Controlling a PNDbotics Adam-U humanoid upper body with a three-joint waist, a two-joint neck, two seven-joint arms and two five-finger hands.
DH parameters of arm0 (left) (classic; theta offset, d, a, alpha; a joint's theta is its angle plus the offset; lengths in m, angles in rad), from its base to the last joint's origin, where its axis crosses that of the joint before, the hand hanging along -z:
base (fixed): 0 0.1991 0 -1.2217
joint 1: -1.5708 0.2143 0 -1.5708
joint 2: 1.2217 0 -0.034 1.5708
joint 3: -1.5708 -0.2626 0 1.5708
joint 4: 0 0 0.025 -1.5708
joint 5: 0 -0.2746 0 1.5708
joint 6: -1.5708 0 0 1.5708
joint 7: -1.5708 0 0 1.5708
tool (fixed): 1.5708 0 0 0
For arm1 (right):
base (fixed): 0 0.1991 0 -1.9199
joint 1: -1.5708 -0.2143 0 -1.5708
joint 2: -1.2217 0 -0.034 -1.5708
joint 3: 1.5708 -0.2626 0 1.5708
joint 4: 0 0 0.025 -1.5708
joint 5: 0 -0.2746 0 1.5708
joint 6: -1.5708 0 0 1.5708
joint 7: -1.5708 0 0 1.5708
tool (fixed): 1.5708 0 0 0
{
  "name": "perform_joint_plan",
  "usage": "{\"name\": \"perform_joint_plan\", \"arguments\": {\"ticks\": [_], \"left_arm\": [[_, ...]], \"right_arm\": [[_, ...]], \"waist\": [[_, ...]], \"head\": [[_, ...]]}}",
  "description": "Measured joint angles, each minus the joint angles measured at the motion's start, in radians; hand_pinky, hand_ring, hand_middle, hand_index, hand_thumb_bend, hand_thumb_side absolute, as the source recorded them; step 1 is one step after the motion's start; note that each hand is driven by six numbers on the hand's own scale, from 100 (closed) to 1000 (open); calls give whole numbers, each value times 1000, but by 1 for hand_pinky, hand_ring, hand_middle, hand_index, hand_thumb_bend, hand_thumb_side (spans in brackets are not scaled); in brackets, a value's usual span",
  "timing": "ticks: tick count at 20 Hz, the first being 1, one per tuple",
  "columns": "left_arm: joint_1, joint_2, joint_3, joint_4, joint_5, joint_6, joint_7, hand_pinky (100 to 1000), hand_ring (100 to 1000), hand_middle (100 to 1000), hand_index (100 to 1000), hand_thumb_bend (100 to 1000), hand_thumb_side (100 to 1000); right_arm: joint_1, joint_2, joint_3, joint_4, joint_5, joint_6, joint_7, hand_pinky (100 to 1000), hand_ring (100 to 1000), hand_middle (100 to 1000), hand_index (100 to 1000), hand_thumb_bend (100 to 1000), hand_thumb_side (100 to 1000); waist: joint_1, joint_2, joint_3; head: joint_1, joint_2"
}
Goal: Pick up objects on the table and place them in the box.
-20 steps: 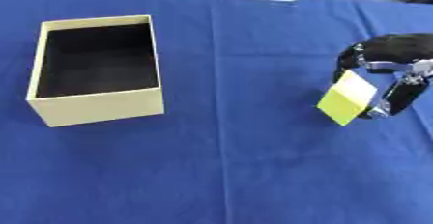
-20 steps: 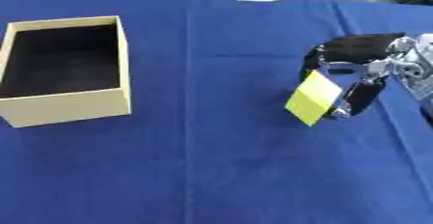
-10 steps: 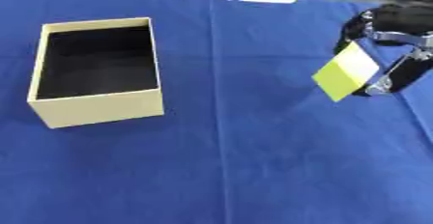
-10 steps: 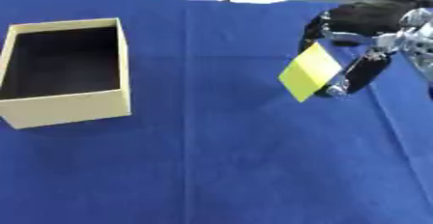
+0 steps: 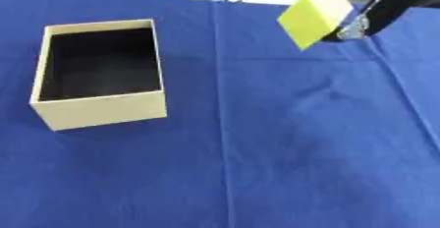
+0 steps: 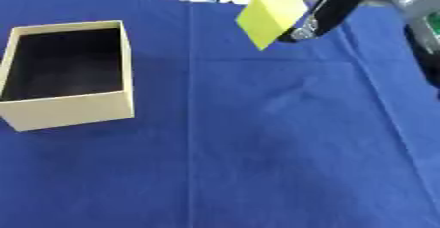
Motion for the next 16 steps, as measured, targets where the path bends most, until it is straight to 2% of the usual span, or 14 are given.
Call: {"name": "perform_joint_plan", "arguments": {"ticks": [8,9,10,11,16], "left_arm": [[0,-4,-8,0,6,1,-8,879,713,620,617,182,777],[-1,-7,-10,0,7,1,-10,879,713,620,618,182,777],[-2,-9,-12,0,8,0,-11,879,713,621,618,182,777],[-4,-9,-12,0,9,0,-13,879,713,621,618,182,777],[-12,-13,-18,0,17,0,-20,879,714,622,618,181,777]], "right_arm": [[-169,255,23,211,77,9,-4,749,782,528,526,228,100],[-182,289,22,235,93,8,-10,749,781,527,526,225,100],[-193,320,19,255,110,7,-17,748,778,527,526,187,141],[-203,350,16,274,126,7,-25,747,775,526,526,189,100],[-237,498,-17,354,212,16,-71,745,768,523,526,134,100]], "waist": [[7,-2,15],[8,-2,18],[10,-2,20],[12,-2,22],[13,-2,35]], "head": [[-19,6],[-23,7],[-27,7],[-32,7],[-61,7]]}}
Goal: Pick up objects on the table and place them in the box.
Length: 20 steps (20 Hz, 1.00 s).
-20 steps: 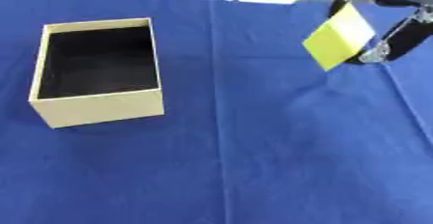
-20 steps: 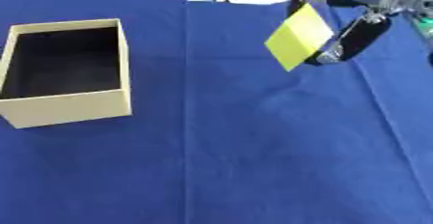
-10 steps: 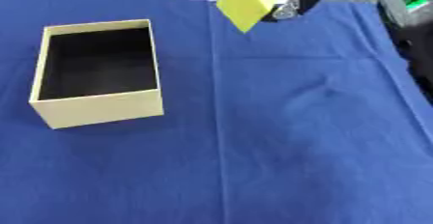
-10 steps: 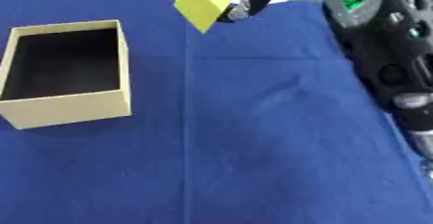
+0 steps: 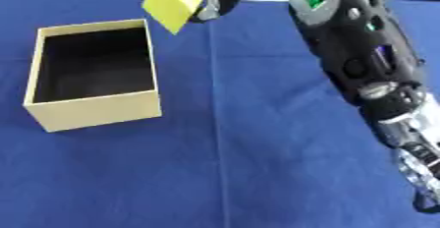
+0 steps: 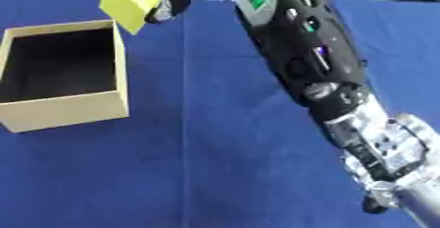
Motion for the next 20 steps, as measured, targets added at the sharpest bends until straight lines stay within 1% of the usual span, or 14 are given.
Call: {"name": "perform_joint_plan", "arguments": {"ticks": [4,8,13,16,17,19,20], "left_arm": [[-5,-5,-5,0,6,1,-5,879,715,622,618,181,778],[-12,-6,-6,0,10,3,-11,879,715,623,617,181,778],[-14,-14,-12,0,14,5,-16,880,716,623,617,179,778],[-14,-14,-12,0,14,6,-18,880,716,623,617,178,778],[-14,-14,-12,0,14,7,-19,880,716,623,617,177,778],[-15,-14,-12,0,14,7,-19,880,716,623,617,178,778],[-15,-14,-12,0,14,8,-20,880,716,623,617,177,779]], "right_arm": [[-12,101,-29,48,77,15,-43,746,767,521,525,106,100],[-18,180,-48,108,149,22,-76,746,768,518,523,104,100],[-20,255,-63,202,235,21,-116,748,774,532,544,100,100],[-19,284,-77,255,283,25,-138,753,779,540,556,100,100],[-19,292,-80,269,296,25,-144,760,785,553,570,100,100],[-15,301,-83,288,316,19,-151,772,792,623,646,113,100],[-12,304,-85,294,324,16,-153,787,800,668,700,187,100]], "waist": [[0,-1,14],[-2,-2,26],[-4,-7,37],[-8,-7,43],[-9,-7,44],[-9,-7,44],[-9,-7,44]], "head": [[-18,0],[-31,0],[-45,-1],[-50,-1],[-51,-1],[-52,-1],[-53,-1]]}}
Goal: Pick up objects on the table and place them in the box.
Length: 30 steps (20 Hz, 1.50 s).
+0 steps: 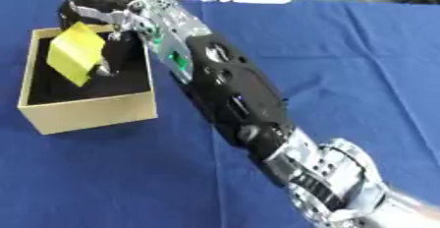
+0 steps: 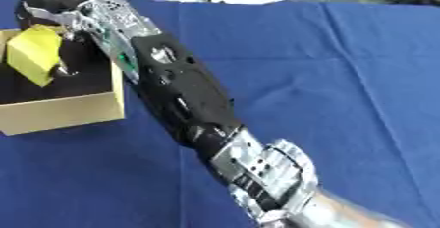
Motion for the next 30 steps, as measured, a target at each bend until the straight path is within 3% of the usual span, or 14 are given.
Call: {"name": "perform_joint_plan", "arguments": {"ticks": [2,6,8,12,16,22,26,29,30], "left_arm": [[0,0,0,0,0,1,-1,880,716,623,617,176,779],[0,0,0,0,0,2,-2,881,717,624,617,172,779],[0,0,0,0,0,4,-4,881,717,624,616,171,779],[0,-1,0,0,0,5,-6,881,717,624,616,169,777],[0,-5,-1,0,0,5,-8,881,717,624,616,169,779],[0,-8,-1,0,0,6,-8,881,717,625,616,169,779],[0,-8,-1,0,0,6,-8,881,717,625,616,169,780],[1,-8,0,0,0,6,-8,881,717,625,616,174,783],[1,-8,0,0,0,6,-8,881,717,625,616,175,783]], "right_arm": [[1,3,-2,7,13,-7,2,838,844,762,802,391,100],[1,3,-1,3,57,-36,35,914,943,888,939,393,100],[1,3,-1,-10,98,-41,48,929,974,948,984,495,236],[0,3,2,-32,192,-41,50,961,1000,1000,1000,603,286],[0,7,2,-42,260,-38,26,965,1000,1000,1000,605,292],[0,12,0,-49,281,-46,6,960,1000,1000,999,580,289],[3,12,-4,-68,276,-44,-2,951,1000,1000,988,530,215],[10,4,-8,-121,231,-41,-8,933,987,990,967,469,100],[11,-6,-8,-149,205,-39,-10,927,979,983,958,459,100]], "waist": [[0,0,0],[0,0,0],[0,0,0],[0,0,0],[0,0,0],[0,0,-2],[2,0,-3],[4,0,-7],[4,0,-9]], "head": [[0,0],[0,0],[0,0],[-1,-3],[0,-3],[1,-3],[3,-3],[6,-3],[9,-3]]}}
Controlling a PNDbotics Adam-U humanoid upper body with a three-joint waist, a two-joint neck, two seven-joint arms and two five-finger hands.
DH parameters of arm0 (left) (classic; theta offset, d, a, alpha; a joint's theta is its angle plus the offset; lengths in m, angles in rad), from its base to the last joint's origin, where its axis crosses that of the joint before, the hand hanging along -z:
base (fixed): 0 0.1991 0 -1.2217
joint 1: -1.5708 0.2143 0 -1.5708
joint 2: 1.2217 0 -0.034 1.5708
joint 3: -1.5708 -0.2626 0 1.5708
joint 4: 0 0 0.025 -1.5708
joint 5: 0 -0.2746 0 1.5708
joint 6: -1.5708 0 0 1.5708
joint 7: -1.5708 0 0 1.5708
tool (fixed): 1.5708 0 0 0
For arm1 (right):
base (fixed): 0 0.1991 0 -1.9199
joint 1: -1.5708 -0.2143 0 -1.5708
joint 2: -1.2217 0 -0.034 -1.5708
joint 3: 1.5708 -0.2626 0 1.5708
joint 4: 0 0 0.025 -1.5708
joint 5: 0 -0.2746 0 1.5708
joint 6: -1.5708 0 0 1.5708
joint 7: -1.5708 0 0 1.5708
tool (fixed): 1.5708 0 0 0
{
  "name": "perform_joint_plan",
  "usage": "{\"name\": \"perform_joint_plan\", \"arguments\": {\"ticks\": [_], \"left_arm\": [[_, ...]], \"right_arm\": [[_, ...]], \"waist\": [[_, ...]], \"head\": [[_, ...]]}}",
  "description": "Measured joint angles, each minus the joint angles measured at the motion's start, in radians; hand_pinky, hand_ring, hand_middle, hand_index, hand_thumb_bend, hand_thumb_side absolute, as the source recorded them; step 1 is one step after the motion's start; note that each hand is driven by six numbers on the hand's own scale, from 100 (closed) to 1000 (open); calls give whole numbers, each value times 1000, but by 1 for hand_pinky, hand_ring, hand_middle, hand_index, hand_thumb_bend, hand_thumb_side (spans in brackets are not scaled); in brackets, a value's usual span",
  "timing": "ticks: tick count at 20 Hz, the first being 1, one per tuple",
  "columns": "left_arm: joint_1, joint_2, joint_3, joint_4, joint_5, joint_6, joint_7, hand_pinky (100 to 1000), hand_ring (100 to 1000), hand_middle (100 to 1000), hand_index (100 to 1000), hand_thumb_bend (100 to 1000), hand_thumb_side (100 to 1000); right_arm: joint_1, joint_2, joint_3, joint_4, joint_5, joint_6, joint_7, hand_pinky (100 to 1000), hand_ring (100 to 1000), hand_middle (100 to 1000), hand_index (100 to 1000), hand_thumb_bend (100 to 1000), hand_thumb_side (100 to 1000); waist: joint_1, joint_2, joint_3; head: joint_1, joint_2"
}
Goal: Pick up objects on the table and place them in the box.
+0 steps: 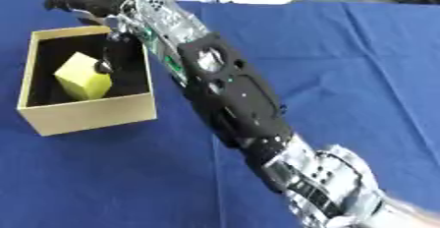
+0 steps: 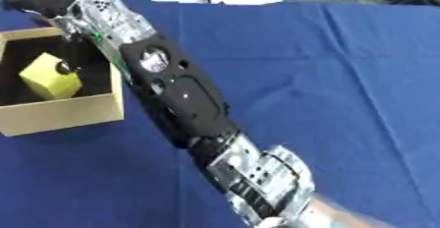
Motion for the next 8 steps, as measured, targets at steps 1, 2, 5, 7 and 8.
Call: {"name": "perform_joint_plan", "arguments": {"ticks": [1,2,5,7,8], "left_arm": [[1,0,0,0,0,0,0,881,717,625,616,176,783],[1,0,0,0,0,0,2,881,717,625,616,177,784],[2,0,1,0,-1,0,6,881,717,626,616,179,786],[3,0,2,0,-2,0,10,881,717,626,616,180,787],[3,0,2,0,-2,1,12,881,718,626,616,181,787]], "right_arm": [[4,-15,0,-35,-36,3,-2,913,959,964,929,390,100],[11,-32,-1,-74,-79,9,-3,905,949,954,908,315,100],[33,-105,-4,-202,-243,51,-10,862,902,906,836,100,100],[53,-163,-6,-287,-362,98,-26,832,870,866,825,100,100],[67,-194,-6,-326,-419,123,-39,823,858,852,825,100,100]], "waist": [[0,0,-2],[0,0,-5],[1,2,-14],[2,4,-23],[3,6,-27]], "head": [[3,0],[7,0],[17,0],[24,1],[28,1]]}}
